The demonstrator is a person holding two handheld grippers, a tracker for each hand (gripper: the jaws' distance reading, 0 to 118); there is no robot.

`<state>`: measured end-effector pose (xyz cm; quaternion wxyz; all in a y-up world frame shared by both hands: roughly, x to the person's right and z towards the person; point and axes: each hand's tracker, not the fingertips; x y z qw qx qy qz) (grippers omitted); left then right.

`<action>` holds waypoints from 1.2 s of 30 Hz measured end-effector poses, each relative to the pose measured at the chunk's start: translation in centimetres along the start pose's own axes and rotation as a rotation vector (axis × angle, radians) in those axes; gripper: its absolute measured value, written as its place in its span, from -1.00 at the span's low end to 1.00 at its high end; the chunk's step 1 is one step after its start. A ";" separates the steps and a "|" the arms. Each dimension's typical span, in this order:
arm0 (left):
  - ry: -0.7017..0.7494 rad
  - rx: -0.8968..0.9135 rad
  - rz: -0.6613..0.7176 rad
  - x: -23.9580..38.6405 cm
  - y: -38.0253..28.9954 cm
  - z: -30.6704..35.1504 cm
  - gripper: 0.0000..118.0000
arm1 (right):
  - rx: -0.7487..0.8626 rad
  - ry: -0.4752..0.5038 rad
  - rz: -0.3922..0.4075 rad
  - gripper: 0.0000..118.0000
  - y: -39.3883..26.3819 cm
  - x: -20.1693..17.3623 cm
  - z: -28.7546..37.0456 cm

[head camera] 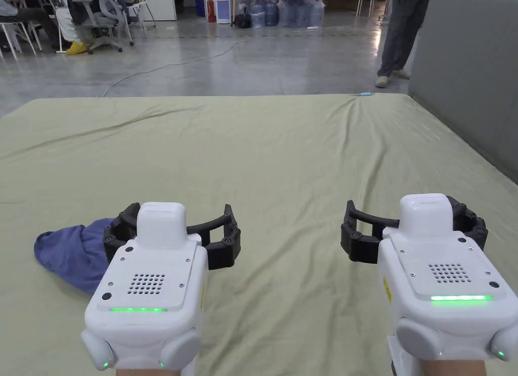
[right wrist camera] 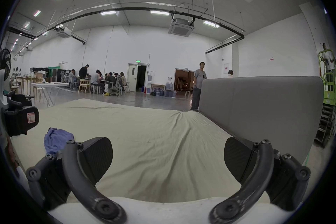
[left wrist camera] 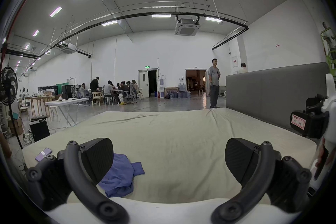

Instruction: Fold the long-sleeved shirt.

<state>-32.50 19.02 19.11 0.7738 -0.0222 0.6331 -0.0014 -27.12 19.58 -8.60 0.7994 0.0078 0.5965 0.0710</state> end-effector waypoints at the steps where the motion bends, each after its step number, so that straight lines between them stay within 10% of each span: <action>1: 0.000 0.002 0.004 0.0 0.0 0.0 0.99 | -0.001 0.002 0.003 1.00 0.0 0.0 0.0; 36: 0.036 0.008 -0.020 1.1 -0.2 0.3 0.99 | 0.008 0.019 -0.022 1.00 -0.3 0.4 0.1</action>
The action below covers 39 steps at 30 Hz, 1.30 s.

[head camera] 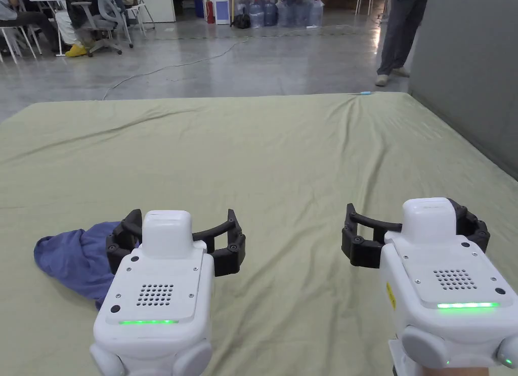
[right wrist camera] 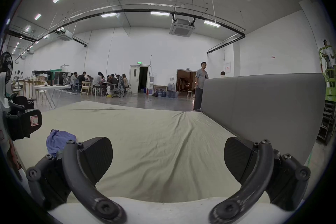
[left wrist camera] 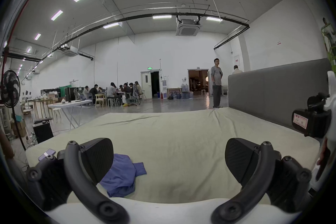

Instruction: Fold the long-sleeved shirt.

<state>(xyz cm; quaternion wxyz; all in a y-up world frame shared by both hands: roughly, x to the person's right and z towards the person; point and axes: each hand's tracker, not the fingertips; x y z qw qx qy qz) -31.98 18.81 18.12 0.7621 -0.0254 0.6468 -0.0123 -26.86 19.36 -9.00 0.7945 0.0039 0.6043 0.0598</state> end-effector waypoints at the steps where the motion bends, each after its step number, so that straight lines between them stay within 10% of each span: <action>1: 0.006 0.000 0.001 0.0 0.0 0.0 0.99 | -0.001 -0.001 0.000 1.00 0.0 0.0 0.0; 15: -0.027 0.010 -0.001 0.1 0.1 0.2 0.95 | -0.005 -0.016 -0.004 0.98 0.0 0.3 0.3; 16: -0.027 0.003 0.003 0.1 0.2 0.2 0.79 | -0.010 -0.017 -0.006 0.80 0.0 0.3 0.3; 17: -0.023 -0.014 0.016 0.1 0.3 0.3 0.02 | -0.024 -0.011 -0.015 0.33 0.0 0.3 0.3; 19: -0.016 -0.076 0.060 -0.1 0.6 0.5 -0.28 | -0.026 0.010 -0.040 0.08 0.1 0.4 0.4; 20: -0.047 -0.090 0.115 -0.4 0.5 0.3 -0.95 | -0.027 -0.001 -0.035 -0.53 0.0 0.3 0.2; 21: -0.028 -0.062 0.131 -0.6 0.4 0.6 -1.00 | -0.022 -0.058 0.003 -1.00 0.2 0.2 0.3; 30: 0.003 -0.069 0.086 -2.1 0.4 1.1 -1.00 | -0.033 0.016 -0.012 -1.00 1.1 -0.7 0.6; 39: 0.333 -0.072 0.163 -12.8 0.7 5.8 -1.00 | 0.015 0.337 -0.028 -1.00 2.1 -13.4 -0.8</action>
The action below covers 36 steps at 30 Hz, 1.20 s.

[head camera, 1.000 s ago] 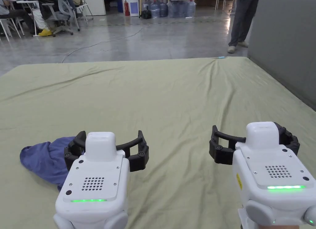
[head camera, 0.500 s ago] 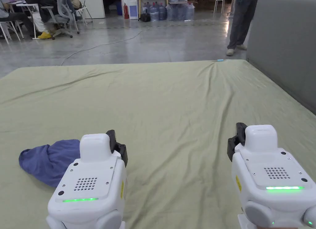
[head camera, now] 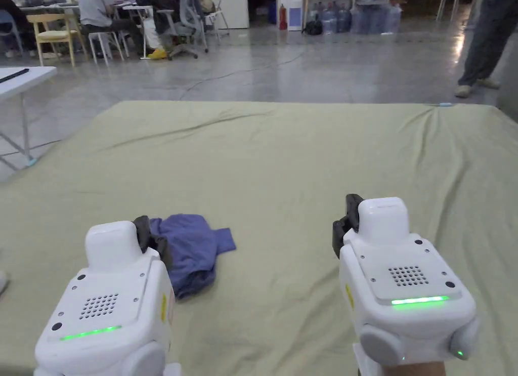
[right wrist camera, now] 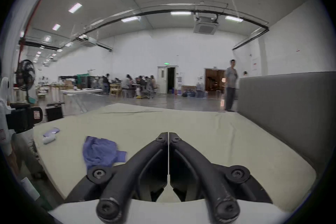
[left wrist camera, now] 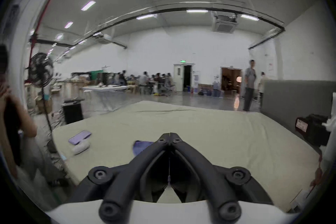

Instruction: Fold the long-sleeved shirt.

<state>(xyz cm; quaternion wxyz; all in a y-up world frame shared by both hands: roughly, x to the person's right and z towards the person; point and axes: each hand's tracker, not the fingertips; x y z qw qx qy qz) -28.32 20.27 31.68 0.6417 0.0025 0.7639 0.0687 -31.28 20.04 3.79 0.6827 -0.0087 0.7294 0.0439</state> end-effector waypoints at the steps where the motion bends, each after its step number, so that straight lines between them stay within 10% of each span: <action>1: 0.039 -0.010 0.008 -1.1 0.1 0.1 -1.00 | 0.005 0.030 -0.008 -1.00 0.1 -0.9 -0.3; 11: -0.007 -0.387 -0.055 -2.8 0.3 -4.7 -0.96 | -0.008 0.135 0.001 -1.00 0.8 -4.6 -1.3; 13: -0.044 -0.493 0.022 -2.8 -0.4 -7.7 -0.20 | -0.017 0.132 0.014 -1.00 0.6 -4.5 -1.6; 14: -0.075 -0.534 0.118 -2.9 -1.1 -9.5 0.64 | -0.021 0.132 0.016 -1.00 0.5 -4.5 -1.7; 16: -0.116 -0.554 0.275 -3.2 -2.6 -12.6 1.00 | -0.029 0.134 0.013 -1.00 0.1 -4.4 -2.0; 26: 0.032 -0.908 0.101 -1.8 -11.0 -27.8 0.88 | -0.142 0.137 0.041 -1.00 -3.3 -3.8 -4.6; 28: 0.047 -0.949 0.066 -1.4 -12.9 -28.7 0.30 | -0.166 0.125 0.044 -1.00 -3.8 -3.5 -4.7; 29: 0.069 -0.974 0.025 -1.2 -13.3 -28.4 -0.54 | -0.173 0.120 0.050 -1.00 -4.1 -3.3 -4.7; 30: 0.062 -0.967 0.034 -1.2 -13.5 -28.2 -0.82 | -0.177 0.114 0.055 -1.00 -4.2 -3.0 -4.7; 36: -0.042 -0.894 0.052 -1.3 -11.0 -26.9 -0.93 | -0.191 0.077 0.040 -1.00 -4.0 -1.9 -4.6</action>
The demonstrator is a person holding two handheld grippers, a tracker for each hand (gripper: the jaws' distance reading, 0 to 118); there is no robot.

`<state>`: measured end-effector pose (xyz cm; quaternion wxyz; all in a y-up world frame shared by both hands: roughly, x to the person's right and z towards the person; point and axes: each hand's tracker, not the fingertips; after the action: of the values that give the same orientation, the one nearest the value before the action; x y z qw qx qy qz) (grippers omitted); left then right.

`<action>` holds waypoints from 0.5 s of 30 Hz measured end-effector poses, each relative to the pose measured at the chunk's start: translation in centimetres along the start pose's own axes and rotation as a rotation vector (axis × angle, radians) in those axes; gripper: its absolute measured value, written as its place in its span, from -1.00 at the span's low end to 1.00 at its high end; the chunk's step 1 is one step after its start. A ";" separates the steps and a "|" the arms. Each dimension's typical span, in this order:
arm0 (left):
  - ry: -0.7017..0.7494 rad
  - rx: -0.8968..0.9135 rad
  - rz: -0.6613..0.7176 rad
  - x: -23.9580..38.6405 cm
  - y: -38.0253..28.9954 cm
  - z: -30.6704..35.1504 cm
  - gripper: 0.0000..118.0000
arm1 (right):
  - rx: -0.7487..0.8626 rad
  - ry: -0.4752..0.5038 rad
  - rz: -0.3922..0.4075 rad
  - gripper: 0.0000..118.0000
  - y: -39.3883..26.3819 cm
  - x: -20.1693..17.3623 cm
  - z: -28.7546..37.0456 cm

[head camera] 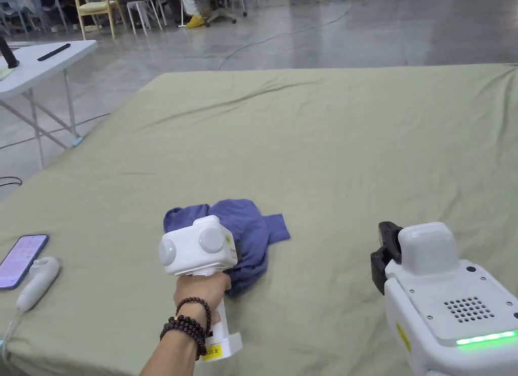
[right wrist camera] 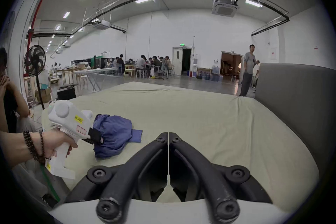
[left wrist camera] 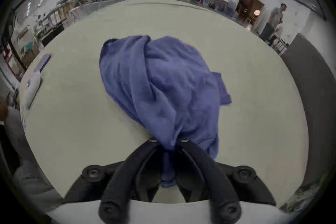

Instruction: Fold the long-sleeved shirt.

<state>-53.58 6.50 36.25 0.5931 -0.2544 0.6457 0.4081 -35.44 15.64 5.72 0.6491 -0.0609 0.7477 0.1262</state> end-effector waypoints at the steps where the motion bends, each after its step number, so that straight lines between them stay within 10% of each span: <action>1: -0.031 0.030 0.004 0.1 0.7 0.8 -0.94 | 0.008 -0.007 -0.008 -1.00 0.1 0.2 0.3; 15: -0.586 0.293 -0.187 21.7 6.0 15.4 -0.95 | 0.094 -0.199 -0.078 -1.00 1.0 7.9 5.9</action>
<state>-53.46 25.85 17.02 0.8187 -0.0963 0.4733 0.3104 -31.28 18.75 -2.71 0.7267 -0.0466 0.6817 0.0713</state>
